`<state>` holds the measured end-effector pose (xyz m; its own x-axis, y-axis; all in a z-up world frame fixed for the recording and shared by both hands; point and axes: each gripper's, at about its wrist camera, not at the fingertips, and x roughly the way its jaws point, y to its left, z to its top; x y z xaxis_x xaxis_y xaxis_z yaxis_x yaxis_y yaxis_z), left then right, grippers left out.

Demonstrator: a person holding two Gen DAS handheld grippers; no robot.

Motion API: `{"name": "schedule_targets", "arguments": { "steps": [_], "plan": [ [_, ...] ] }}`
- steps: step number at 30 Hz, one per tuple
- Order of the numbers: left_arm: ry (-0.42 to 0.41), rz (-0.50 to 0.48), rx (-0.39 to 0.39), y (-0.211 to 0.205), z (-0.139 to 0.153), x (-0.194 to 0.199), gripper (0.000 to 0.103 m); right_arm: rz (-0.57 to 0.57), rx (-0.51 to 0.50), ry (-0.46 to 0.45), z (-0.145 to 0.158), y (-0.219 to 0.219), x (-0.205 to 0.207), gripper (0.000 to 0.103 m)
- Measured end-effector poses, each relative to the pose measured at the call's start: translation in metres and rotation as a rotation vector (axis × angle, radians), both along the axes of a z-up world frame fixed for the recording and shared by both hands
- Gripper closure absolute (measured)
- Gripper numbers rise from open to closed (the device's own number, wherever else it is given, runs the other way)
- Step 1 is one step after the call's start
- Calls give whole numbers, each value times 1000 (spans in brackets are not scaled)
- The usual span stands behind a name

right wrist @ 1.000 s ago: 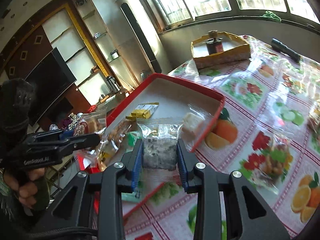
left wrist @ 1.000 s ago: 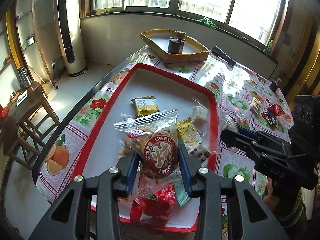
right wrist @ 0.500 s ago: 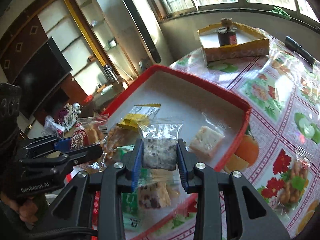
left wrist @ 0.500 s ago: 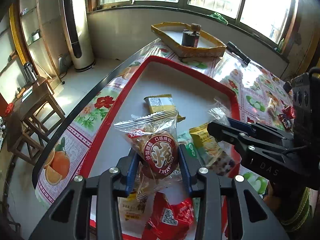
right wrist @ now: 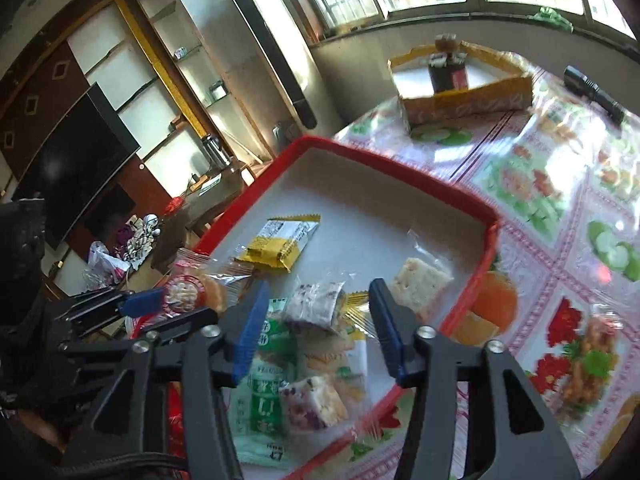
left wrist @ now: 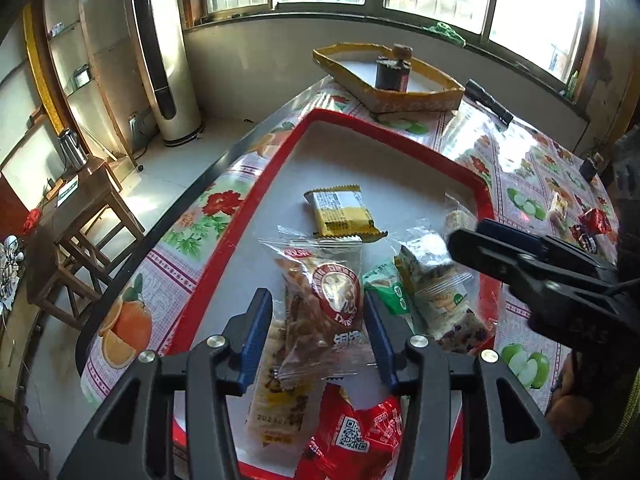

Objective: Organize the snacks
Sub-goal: 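Open both grippers to drop the cookie bag and rice-cake pack into the tray, then move both tools back over the peanut bag and dark snack pack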

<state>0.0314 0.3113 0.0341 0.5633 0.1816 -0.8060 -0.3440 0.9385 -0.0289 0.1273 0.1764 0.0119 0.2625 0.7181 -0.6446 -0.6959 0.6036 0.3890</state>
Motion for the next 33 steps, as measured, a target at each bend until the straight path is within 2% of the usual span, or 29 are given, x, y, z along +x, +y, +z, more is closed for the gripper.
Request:
{"name": "schedule_targets", "arguments": {
  "steps": [3, 5, 11, 15, 18, 21, 25, 27, 33],
  "plan": [
    [-31, 11, -12, 0, 11, -6, 54, -39, 15, -39, 17, -21, -9, 45],
    [-50, 9, -11, -4, 19, -10, 52, -90, -13, -69, 25, -34, -14, 34],
    [-70, -63, -14, -31, 28, -14, 51, -261, -209, -142, 24, -81, -24, 27],
    [-51, -111, -22, -53, 25, -13, 51, -349, -315, -172, 22, -111, -31, 25],
    [-30, -141, -30, -69, 22, -12, 51, -385, -388, -212, 24, -131, -45, 19],
    [-7, -167, -31, -82, 19, -12, 51, -381, -445, -214, 21, -145, -64, 16],
    [13, -206, -20, -100, 16, -11, 50, -329, -507, -118, 7, -158, -95, 15],
    [20, -218, -10, -106, 16, -9, 46, -283, -507, -83, 3, -164, -112, 15],
    [58, -238, 3, -120, 9, 2, 44, -191, -516, -50, 0, -165, -160, 13]
  ]
}}
